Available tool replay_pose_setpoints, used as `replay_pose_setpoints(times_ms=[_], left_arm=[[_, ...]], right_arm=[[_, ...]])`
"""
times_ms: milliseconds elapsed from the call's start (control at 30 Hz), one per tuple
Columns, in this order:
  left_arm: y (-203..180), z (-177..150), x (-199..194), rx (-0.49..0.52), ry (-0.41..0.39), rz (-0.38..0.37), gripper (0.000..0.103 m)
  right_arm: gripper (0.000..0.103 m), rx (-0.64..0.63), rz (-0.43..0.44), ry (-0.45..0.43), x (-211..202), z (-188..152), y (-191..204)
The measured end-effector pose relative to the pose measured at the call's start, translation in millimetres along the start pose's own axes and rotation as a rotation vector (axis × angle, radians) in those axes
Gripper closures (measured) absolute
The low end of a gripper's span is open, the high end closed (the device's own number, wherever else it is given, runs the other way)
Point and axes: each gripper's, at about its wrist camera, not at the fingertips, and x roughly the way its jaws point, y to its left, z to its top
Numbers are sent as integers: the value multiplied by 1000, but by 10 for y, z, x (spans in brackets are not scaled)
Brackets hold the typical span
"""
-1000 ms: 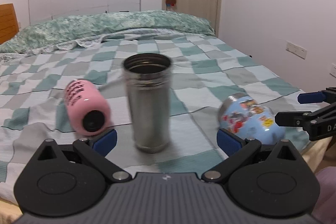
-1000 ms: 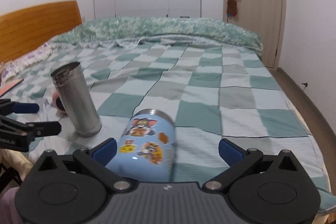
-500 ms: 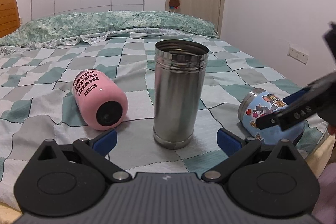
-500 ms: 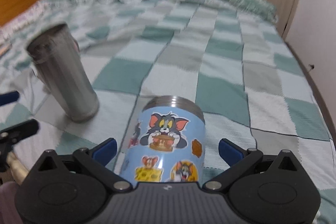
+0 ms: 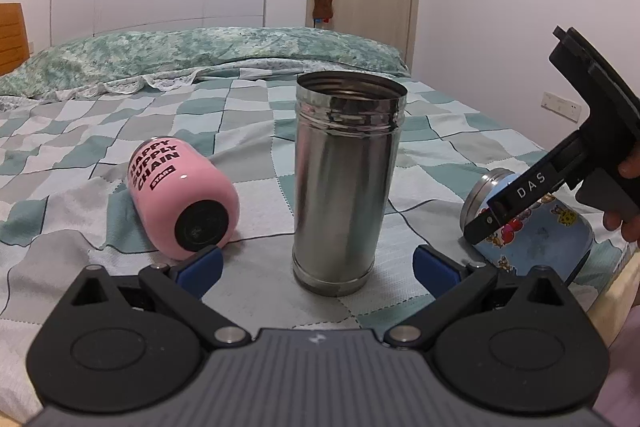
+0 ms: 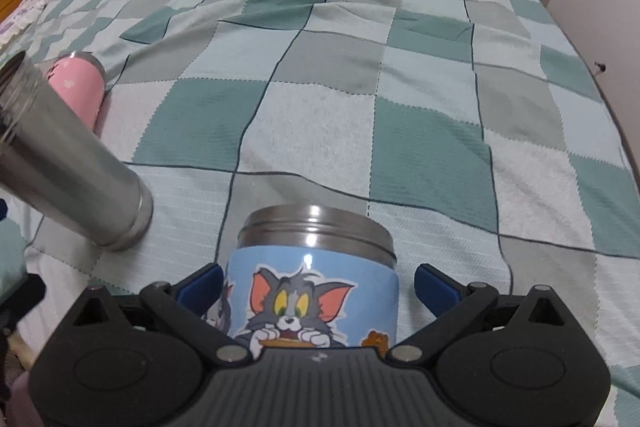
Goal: Flip cup upright
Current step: 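Grasp the lying blue cup around its body with the right tool, then rotate the blue cup upright with the right tool, rim up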
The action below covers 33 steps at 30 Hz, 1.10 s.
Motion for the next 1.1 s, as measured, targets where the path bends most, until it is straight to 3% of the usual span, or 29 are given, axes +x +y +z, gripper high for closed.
replay_pose_setpoints(times_ms=[200,600,800,1100], left_arm=[[12,-4,42,-6,1,-11,0],[55,17,-42,-33,-32,7,0],[51,35,-104,-40,-48,8,0],[17,47,-173,-82,-85,10,0]], right_arm=[[19,30,39,-2,4,-16,-46],[19,31,85,-111,-179,-194,-105],[19,24,130,-286,-475,-406,-164],[20,-83,86,-617,-686,-562,90]])
